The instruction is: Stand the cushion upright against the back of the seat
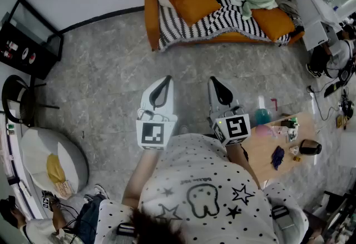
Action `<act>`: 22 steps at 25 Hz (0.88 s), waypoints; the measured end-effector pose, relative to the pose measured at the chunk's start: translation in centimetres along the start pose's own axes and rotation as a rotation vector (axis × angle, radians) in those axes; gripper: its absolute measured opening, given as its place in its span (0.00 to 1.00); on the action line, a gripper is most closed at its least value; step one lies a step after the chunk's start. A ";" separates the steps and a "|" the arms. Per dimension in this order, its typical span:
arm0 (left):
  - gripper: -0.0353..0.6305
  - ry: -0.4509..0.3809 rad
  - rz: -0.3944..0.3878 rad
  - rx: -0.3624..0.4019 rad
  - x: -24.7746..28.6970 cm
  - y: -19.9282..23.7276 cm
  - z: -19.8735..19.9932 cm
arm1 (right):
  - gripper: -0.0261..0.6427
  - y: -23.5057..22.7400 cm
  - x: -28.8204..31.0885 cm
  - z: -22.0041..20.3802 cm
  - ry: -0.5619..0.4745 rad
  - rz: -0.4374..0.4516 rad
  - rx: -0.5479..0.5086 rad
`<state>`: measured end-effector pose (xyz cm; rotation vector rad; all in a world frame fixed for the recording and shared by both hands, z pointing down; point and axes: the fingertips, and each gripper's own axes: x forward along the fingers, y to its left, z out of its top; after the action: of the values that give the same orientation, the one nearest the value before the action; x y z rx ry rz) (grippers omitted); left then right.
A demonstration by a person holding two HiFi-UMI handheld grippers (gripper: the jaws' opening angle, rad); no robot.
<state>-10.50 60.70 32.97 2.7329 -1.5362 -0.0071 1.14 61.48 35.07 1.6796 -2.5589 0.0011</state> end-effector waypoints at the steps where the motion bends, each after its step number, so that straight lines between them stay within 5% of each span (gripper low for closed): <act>1: 0.03 -0.001 0.002 0.004 0.0 -0.1 0.0 | 0.03 -0.1 -0.1 -0.1 0.004 0.002 -0.002; 22: 0.04 -0.035 0.009 0.012 1.6 -2.2 1.0 | 0.03 -2.4 -0.9 0.7 -0.048 0.051 -0.009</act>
<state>-7.83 60.48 31.97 2.7495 -1.5627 -0.0457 3.60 61.31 34.25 1.6304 -2.6316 -0.0479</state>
